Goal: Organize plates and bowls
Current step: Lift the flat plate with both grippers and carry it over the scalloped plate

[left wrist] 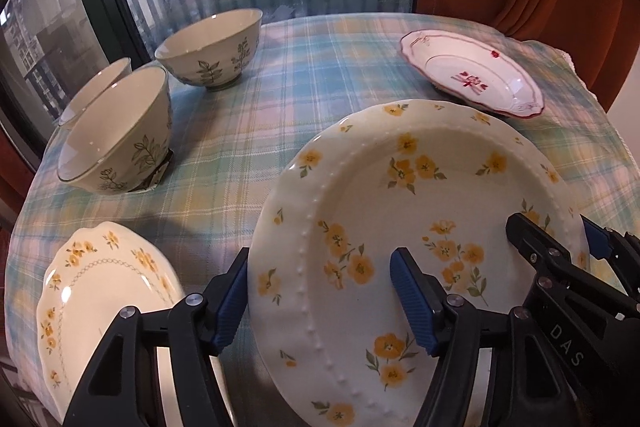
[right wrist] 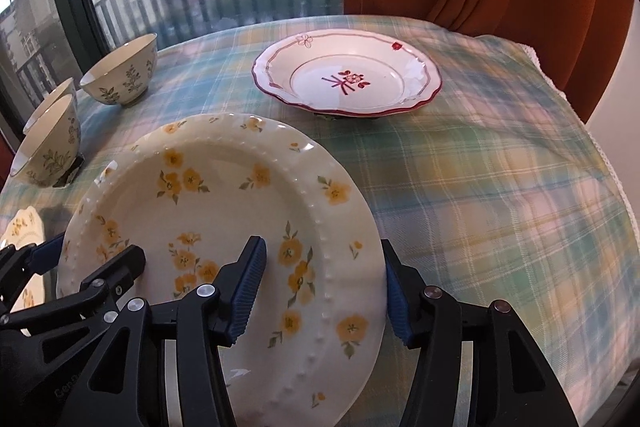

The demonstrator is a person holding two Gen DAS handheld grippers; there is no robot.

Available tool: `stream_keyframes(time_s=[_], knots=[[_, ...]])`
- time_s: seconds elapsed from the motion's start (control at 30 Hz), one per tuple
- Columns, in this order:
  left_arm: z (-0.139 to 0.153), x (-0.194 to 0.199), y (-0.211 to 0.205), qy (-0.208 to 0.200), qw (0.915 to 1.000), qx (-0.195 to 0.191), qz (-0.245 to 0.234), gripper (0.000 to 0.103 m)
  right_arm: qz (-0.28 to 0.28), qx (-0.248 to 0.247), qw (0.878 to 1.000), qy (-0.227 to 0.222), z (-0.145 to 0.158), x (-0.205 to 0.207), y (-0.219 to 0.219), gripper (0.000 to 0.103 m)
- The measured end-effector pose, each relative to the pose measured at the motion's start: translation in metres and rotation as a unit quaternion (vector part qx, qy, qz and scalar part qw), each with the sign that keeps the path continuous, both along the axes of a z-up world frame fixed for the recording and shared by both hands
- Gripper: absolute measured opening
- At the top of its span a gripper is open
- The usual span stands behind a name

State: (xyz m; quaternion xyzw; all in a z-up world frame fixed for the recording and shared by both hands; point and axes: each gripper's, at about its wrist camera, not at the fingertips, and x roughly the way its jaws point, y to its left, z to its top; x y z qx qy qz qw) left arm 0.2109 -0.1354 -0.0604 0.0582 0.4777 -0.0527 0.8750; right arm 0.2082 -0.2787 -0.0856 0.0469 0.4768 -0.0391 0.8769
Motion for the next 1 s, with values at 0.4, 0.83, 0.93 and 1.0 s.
stream_keyframes(time_s=[0.4, 0.83, 0.93, 1.0], knots=[[0.035, -0.039, 0.017, -0.042, 0.999, -0.012, 0.004, 0.07, -0.003, -0.01, 0.999, -0.043, 0.04, -0.038, 0.013, 0.059], [0.048, -0.077, 0.069, -0.062, 0.9974, -0.021, 0.031, 0.07, 0.027, -0.015, 0.998, -0.061, 0.063, -0.073, 0.066, 0.059], [0.048, -0.085, 0.083, -0.063, 0.9972, -0.02, 0.035, 0.07, 0.036, -0.018, 0.997, -0.061, 0.065, -0.079, 0.082, 0.059], [0.046, -0.091, 0.093, -0.062, 0.9971, -0.021, 0.039, 0.07, 0.042, -0.02, 0.997, -0.059, 0.065, -0.082, 0.092, 0.059]])
